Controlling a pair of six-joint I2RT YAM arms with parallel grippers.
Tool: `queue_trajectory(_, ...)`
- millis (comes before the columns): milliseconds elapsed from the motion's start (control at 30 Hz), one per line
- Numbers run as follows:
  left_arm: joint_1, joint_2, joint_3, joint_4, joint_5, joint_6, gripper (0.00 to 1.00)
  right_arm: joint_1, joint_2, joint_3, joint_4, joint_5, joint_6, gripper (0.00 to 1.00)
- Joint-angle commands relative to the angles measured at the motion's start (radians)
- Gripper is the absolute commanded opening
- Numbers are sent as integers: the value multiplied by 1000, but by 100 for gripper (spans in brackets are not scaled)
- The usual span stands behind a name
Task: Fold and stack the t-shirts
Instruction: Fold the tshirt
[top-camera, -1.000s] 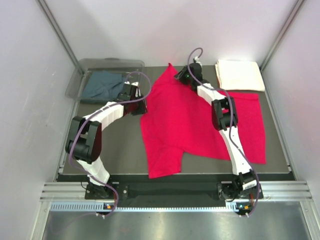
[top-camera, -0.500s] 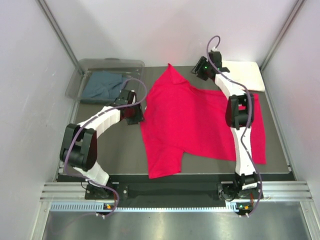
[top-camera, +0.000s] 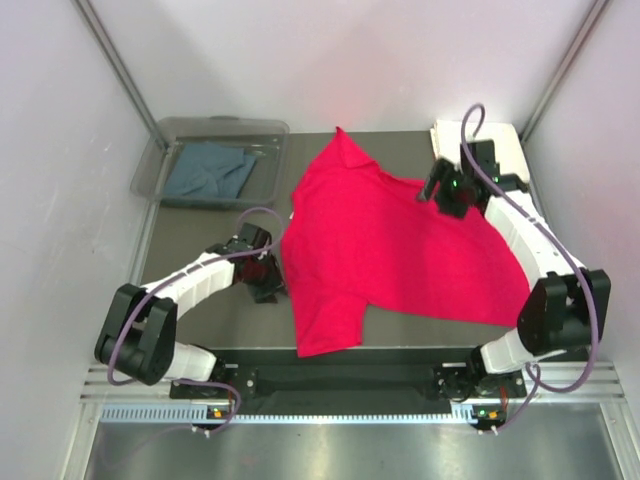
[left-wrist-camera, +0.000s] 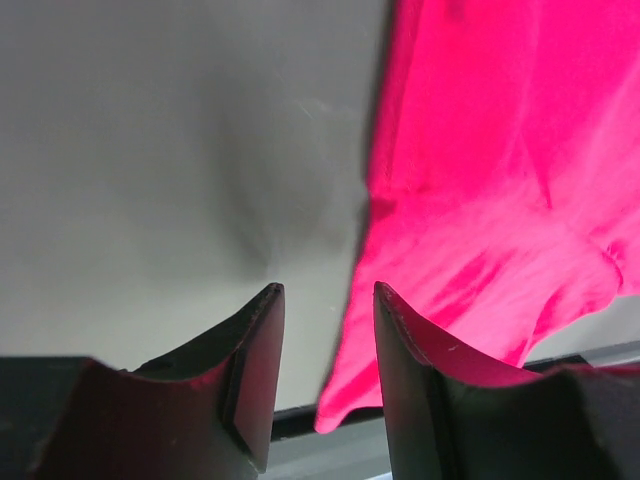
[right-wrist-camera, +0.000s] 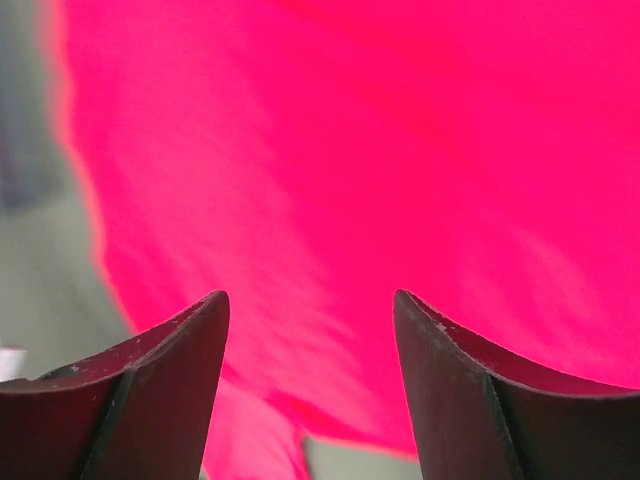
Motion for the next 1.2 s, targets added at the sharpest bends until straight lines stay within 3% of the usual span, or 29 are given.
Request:
queue_trajectory(0,-62,-13,-2,8,-10,-85,45,-39,-90,-158,-125,76,19,67)
queue_trajectory(267,-257,28,7,-41,-216,-264,45,-70,-319,-320,-159,90,43,68)
queue_trajectory(433,-264,37,-14,-69,-299,-366,42,-68,-391,-372,-179,99,68,68)
queue_trajectory(700,-264,128,-31,28,-253,-398,32,-73,-401,-381,-239,188,103,70)
queue_trajectory(800,-264,125,-27,15,-279,-392,17,-89,-385,-386,-263,213,127,70)
queue_trajectory(833,-266,119,-27,11,-286,-390,0,-97,-379,-390,-265,216,129,69)
queue_trajectory(900,-266,93,-19,-14,-297,-380,0,-125,-378,-413,-271,236,137,68)
queue_trajectory(1000,-266,42,-2,-67,-300,-364,0,-238,-397,-500,-280,234,170,62)
queue_trajectory(1167,-266,-30,15,-81,-228,-267,0,-577,-470,-684,-222,265,146,51)
